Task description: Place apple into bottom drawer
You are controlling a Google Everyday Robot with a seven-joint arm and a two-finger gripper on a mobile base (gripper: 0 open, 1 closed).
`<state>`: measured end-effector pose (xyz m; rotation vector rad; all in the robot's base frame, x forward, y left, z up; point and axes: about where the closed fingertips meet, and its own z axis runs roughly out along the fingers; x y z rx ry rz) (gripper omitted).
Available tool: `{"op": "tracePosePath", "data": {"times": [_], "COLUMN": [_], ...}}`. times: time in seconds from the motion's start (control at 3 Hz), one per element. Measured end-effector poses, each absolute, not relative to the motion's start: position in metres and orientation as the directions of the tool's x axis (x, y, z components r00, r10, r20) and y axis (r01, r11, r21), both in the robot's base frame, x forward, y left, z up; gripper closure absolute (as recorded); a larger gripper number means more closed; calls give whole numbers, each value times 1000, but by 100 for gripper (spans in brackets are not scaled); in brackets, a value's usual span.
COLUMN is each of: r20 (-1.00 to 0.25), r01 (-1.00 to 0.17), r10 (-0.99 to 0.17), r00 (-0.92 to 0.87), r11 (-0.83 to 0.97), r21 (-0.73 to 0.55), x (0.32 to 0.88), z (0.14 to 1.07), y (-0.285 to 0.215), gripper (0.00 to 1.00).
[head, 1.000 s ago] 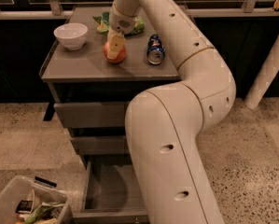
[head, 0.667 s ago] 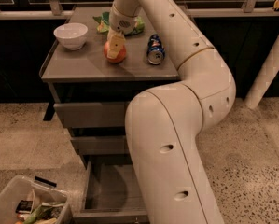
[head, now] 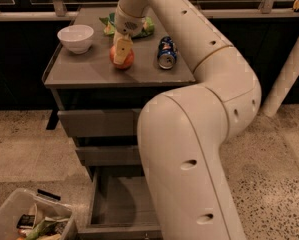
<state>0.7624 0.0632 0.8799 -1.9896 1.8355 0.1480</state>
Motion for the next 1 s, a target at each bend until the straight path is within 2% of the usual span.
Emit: {"op": "tracePosePath", "data": {"times": [0.33, 0.67, 1.0], "r20": [-396, -511, -657], "r01": [-939, -862, -807], "r10": [-915, -859, -754], "r00": [73, -12, 18], "r11": [71, 268, 377], "r21": [-337, -430, -455], "x": [744, 706, 626], "z": [931, 1003, 1078], "y": [36, -3, 9], "gripper": [100, 100, 100]}}
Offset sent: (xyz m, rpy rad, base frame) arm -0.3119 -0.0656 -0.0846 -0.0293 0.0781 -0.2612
